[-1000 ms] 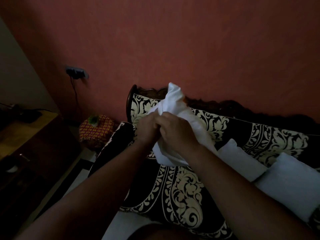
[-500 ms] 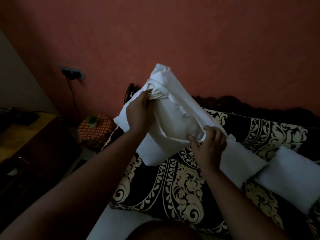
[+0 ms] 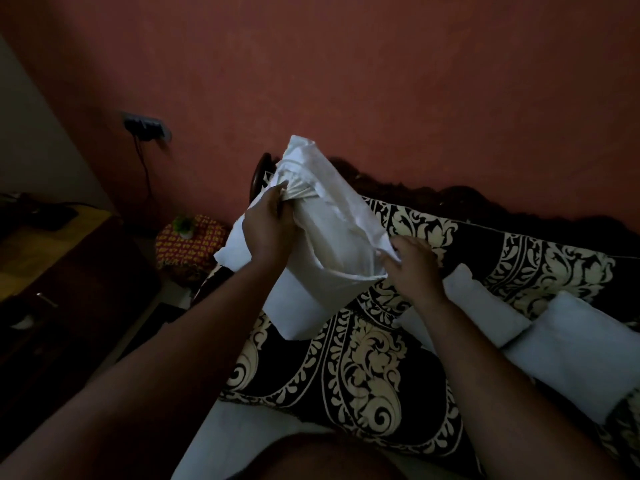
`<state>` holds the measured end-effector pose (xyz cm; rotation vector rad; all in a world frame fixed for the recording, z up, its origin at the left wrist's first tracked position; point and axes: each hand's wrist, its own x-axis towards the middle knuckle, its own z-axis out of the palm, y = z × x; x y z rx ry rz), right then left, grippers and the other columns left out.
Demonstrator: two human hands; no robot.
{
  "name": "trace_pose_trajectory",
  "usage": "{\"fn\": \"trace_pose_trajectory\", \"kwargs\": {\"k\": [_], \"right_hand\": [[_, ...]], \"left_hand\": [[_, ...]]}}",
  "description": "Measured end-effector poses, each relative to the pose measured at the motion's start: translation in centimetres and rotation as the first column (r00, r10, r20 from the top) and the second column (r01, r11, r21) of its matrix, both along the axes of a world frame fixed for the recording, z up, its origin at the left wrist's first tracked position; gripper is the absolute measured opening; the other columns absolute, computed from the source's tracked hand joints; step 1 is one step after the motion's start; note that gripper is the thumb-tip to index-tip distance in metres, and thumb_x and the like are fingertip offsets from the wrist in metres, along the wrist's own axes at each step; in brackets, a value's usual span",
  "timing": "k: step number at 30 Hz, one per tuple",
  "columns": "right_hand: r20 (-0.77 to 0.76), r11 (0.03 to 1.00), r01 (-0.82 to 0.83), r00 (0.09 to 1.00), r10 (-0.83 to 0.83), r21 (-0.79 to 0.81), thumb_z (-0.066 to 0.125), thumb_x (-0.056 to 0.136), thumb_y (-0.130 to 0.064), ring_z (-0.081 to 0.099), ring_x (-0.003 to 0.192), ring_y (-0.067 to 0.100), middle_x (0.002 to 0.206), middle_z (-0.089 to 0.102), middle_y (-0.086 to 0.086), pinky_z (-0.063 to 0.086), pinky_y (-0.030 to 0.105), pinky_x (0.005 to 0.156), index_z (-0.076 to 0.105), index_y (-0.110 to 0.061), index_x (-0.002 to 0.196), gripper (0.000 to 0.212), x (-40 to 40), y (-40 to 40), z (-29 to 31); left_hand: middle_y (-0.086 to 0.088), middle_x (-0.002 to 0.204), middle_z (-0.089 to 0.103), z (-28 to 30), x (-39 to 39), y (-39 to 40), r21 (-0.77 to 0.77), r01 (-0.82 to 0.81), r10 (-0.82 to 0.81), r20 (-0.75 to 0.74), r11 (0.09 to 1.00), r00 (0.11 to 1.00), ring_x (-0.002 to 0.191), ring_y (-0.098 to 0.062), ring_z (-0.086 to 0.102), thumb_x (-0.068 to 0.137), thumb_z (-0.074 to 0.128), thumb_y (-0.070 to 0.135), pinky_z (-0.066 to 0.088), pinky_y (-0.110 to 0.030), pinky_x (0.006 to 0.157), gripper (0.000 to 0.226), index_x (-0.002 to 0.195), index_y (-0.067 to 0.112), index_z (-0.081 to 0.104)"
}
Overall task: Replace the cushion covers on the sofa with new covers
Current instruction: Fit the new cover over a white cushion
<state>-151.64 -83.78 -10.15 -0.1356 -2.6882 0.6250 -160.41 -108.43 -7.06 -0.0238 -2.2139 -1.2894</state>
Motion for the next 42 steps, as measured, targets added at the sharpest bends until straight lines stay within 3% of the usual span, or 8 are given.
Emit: {"fn": "trace_pose_trajectory", "kwargs": {"k": [5, 8, 13, 22, 26, 30, 37, 42], "right_hand": [[0.097, 0.772, -0.265, 0.917, 0.388, -0.577, 0.068, 0.095, -0.033, 0.06, 0.068, 0.007, 0.072, 0.066, -0.007, 0.046, 0.026, 0.065, 0.068, -0.022, 0.081, 0.018, 0.7, -3.2, 0.8], [0.026, 0.546, -0.162, 0.947, 0.32, -0.822, 0.057, 0.091, -0.053, 0.067, 0.078, 0.017, 0.087, 0.071, 0.005, 0.055, 0.035, 0.071, 0.069, -0.007, 0.1, 0.048, 0.1, -4.1, 1.5], [0.167, 0.724, -0.171, 0.914, 0.37, -0.669, 0.076, 0.08, -0.059, 0.035, 0.142, 0.005, 0.16, 0.031, -0.013, 0.037, 0.032, 0.111, 0.022, -0.041, 0.157, 0.095, -2.2, -6.9, 0.1], [0.22, 0.792, 0.118, 0.975, 0.02, -0.599, 0.074, 0.066, -0.08, 0.059, 0.121, 0.017, 0.137, 0.056, -0.008, 0.053, 0.049, 0.098, 0.029, -0.046, 0.151, 0.102, -3.8, -13.7, -5.7], [0.283, 0.777, 0.132, 0.957, 0.061, -0.615, 0.071, 0.066, -0.082, 0.056, 0.128, 0.018, 0.144, 0.053, -0.008, 0.052, 0.044, 0.099, 0.025, -0.052, 0.151, 0.1, -3.3, -14.6, -7.9], [0.375, 0.695, 0.085, 0.885, 0.277, -0.714, 0.08, 0.082, -0.046, 0.061, 0.118, 0.012, 0.138, 0.056, -0.016, 0.054, 0.04, 0.101, 0.036, -0.042, 0.153, 0.083, -2.1, -11.9, -9.3], [0.438, 0.78, 0.266, 0.899, 0.012, -0.566, 0.079, 0.085, -0.045, 0.043, 0.131, 0.005, 0.147, 0.047, -0.006, 0.039, 0.018, 0.099, 0.041, -0.028, 0.15, 0.077, -5.8, -2.9, -16.1], [0.556, 0.758, 0.383, 0.831, -0.032, -0.529, 0.062, 0.095, -0.053, 0.064, 0.104, 0.016, 0.11, 0.07, -0.005, 0.052, 0.035, 0.091, 0.064, -0.02, 0.113, 0.038, -9.3, 0.5, -26.0]], "left_hand": [[0.002, 0.088, 0.073, -0.6, -0.7, -1.8, 0.042, -0.041, 0.038, 0.078, 0.998, 0.996, 0.082, -0.018, 0.067, 0.095, 0.055, 0.023, 0.035, -0.024, 0.065, 0.022, 0.106, 0.02, 0.074], [0.009, 0.077, 0.069, -1.7, -1.5, -3.4, 0.213, 0.132, -0.156, 0.099, 0.968, 0.983, 0.078, -0.016, 0.067, 0.094, 0.058, 0.023, 0.042, -0.029, 0.061, 0.014, 0.087, 0.023, 0.07], [-0.01, 0.089, 0.075, -2.7, -2.3, -4.8, 0.572, 0.351, -0.492, 0.108, 0.741, 0.864, 0.083, -0.019, 0.068, 0.099, 0.061, 0.012, 0.056, -0.04, 0.073, 0.014, 0.096, 0.006, 0.072], [-0.008, 0.139, 0.063, -4.8, -2.2, -3.6, 0.7, 0.533, -0.867, 0.269, 0.475, 0.42, 0.126, -0.023, 0.061, 0.103, 0.044, 0.047, 0.05, -0.04, 0.107, 0.054, 0.147, 0.017, 0.047], [0.005, 0.132, 0.064, -8.8, -2.0, -3.8, 0.519, 0.598, -0.79, 0.455, 0.611, 0.412, 0.117, -0.009, 0.065, 0.082, 0.078, 0.051, 0.056, -0.026, 0.095, 0.082, 0.15, 0.024, 0.041], [-0.001, 0.105, 0.075, -13.5, -3.9, -4.7, 0.534, 0.487, -0.722, 0.536, 0.692, 0.438, 0.095, -0.018, 0.074, 0.09, 0.077, 0.022, 0.059, -0.024, 0.074, 0.039, 0.124, 0.01, 0.065], [0.007, 0.121, 0.067, -21.6, -8.3, 0.4, 0.348, 0.796, -0.647, 0.759, 0.495, 0.07, 0.099, 0.011, 0.059, 0.088, 0.079, 0.026, 0.046, -0.004, 0.08, 0.05, 0.134, 0.016, 0.062], [0.002, 0.145, 0.055, -28.9, -12.9, 4.9, 0.209, 0.885, -0.376, 0.925, 0.417, -0.042, 0.13, -0.018, 0.054, 0.081, 0.077, 0.059, 0.045, -0.037, 0.11, 0.083, 0.15, 0.028, 0.045]]}}
